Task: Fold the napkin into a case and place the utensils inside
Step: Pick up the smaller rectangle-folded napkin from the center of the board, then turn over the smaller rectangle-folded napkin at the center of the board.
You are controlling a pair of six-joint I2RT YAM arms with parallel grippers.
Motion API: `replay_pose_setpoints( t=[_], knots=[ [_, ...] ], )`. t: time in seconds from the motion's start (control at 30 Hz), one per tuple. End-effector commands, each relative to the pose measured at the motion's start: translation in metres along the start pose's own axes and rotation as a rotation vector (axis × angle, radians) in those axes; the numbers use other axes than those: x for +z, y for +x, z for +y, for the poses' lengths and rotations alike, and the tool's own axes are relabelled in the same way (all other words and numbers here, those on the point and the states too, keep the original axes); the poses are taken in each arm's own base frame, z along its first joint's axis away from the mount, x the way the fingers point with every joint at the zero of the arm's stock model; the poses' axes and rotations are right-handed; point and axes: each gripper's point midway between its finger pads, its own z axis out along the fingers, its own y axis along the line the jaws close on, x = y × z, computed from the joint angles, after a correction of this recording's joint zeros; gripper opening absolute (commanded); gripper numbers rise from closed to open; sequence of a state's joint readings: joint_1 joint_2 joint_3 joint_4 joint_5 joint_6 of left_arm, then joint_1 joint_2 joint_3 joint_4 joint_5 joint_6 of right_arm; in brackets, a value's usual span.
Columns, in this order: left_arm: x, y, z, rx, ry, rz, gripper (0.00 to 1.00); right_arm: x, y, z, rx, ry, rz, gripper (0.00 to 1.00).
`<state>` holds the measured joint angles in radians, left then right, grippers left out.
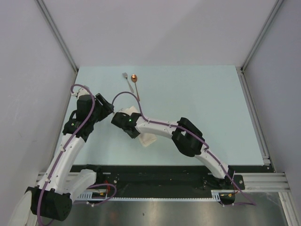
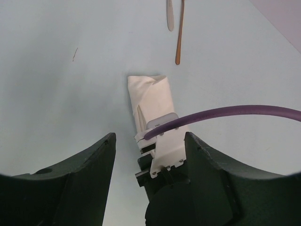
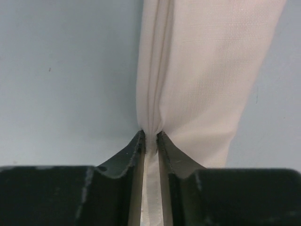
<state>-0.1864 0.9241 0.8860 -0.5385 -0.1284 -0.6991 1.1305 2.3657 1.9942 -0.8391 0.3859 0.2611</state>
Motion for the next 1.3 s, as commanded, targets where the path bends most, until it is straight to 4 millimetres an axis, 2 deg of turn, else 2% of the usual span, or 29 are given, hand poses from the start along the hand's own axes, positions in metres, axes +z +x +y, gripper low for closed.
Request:
replay_pose_setpoints(
  t=[0.0,0.1,0.2,0.23,0.27,0.3,0.33,0.37,0.4,0.43,0.47,0.5,0.53,0.57,0.6,0.67,0.83,0.87,0.9,0.93,1.0,1.03,1.07,1.1,1.13,1.17,1.2,1.23,1.27],
  knots=[
    [0.0,-0.006,0.001,0.012,-0.003,-0.025,0.65,0.001,0.001,-0.012,0.03,0.014,0.028,0.15],
    [0.003,-0.005,0.001,0.013,-0.007,-0.019,0.65,-0.015,-0.014,-0.013,0.075,-0.043,-0.004,0.02],
    [0.005,-0.004,0.001,0.014,-0.007,-0.009,0.65,-0.036,-0.027,-0.014,0.144,-0.158,-0.023,0.0],
    [0.005,-0.003,0.001,0.014,-0.005,-0.006,0.65,-0.04,-0.02,-0.008,0.156,-0.226,-0.002,0.0],
    [0.005,-0.003,0.001,0.013,-0.005,-0.006,0.65,-0.059,-0.027,-0.01,0.195,-0.283,-0.03,0.0],
    [0.005,-0.003,0.001,0.014,-0.004,-0.005,0.65,-0.066,-0.04,-0.017,0.248,-0.344,-0.073,0.0],
    [0.006,-0.003,0.0,0.014,-0.001,-0.006,0.65,-0.067,-0.017,-0.003,0.259,-0.473,-0.007,0.0],
    [0.006,-0.002,0.0,0.014,0.001,-0.002,0.65,-0.091,-0.027,-0.01,0.307,-0.558,-0.052,0.0],
    [0.006,-0.002,-0.001,0.015,0.008,-0.003,0.65,-0.094,-0.044,-0.021,0.392,-0.632,-0.114,0.0],
    [0.006,-0.001,-0.003,0.015,0.017,0.001,0.65,-0.105,-0.04,-0.017,0.422,-0.751,-0.099,0.0],
    [0.007,0.003,-0.006,0.016,0.036,0.018,0.65,-0.097,-0.02,-0.019,0.459,-0.787,-0.06,0.0],
    [0.008,0.003,-0.009,0.018,0.052,0.018,0.65,-0.105,-0.029,-0.024,0.515,-0.847,-0.1,0.0],
    [0.01,0.005,-0.009,0.017,0.058,0.026,0.65,-0.111,-0.027,-0.033,0.553,-0.941,-0.087,0.0],
    [0.011,0.009,-0.012,0.016,0.072,0.044,0.65,-0.1,-0.003,-0.032,0.603,-0.975,-0.028,0.0],
    [0.012,0.01,-0.014,0.015,0.084,0.048,0.64,-0.109,-0.018,-0.041,0.618,-1.034,-0.118,0.0],
    [0.013,0.012,-0.017,0.015,0.099,0.06,0.64,-0.109,-0.012,-0.054,0.694,-1.113,-0.105,0.0],
    [0.012,0.022,-0.04,0.074,0.245,0.121,0.64,-0.089,0.025,-0.081,0.825,-1.22,-0.093,0.0],
    [0.013,0.028,-0.043,0.081,0.27,0.142,0.64,-0.082,0.029,-0.093,0.852,-1.218,-0.101,0.0],
    [0.015,0.028,-0.048,0.093,0.302,0.144,0.64,-0.078,0.034,-0.099,0.859,-1.22,-0.114,0.0],
    [0.013,0.035,-0.054,0.099,0.346,0.177,0.64,-0.071,0.048,-0.101,0.887,-1.214,-0.09,0.0],
    [0.022,0.044,-0.06,0.097,0.38,0.222,0.63,-0.064,0.057,-0.118,0.919,-1.2,-0.114,0.04],
    [0.021,0.052,-0.068,0.089,0.435,0.268,0.63,-0.061,0.064,-0.122,0.93,-1.191,-0.109,0.12],
    [0.023,0.061,-0.069,0.078,0.456,0.296,0.62,-0.058,0.066,-0.13,0.937,-1.169,-0.119,0.15],
    [0.029,0.064,-0.078,0.047,0.493,0.311,0.62,-0.05,0.078,-0.141,0.942,-1.124,-0.106,0.18],
    [0.031,0.069,-0.084,0.034,0.519,0.329,0.61,-0.038,0.084,-0.152,0.948,-1.05,-0.102,0.27],
    [0.03,0.08,-0.093,0.036,0.559,0.364,0.6,-0.036,0.08,-0.165,0.931,-0.991,-0.116,0.3],
    [0.034,0.08,-0.102,0.027,0.58,0.358,0.6,-0.033,0.1,-0.168,0.906,-0.915,-0.047,0.35],
    [0.044,0.091,-0.104,0.023,0.569,0.392,0.6,-0.022,0.106,-0.181,0.892,-0.759,-0.04,0.45],
    [0.044,0.095,-0.121,0.031,0.623,0.402,0.59,-0.035,0.107,-0.186,0.867,-0.693,-0.013,0.5]
  ],
)
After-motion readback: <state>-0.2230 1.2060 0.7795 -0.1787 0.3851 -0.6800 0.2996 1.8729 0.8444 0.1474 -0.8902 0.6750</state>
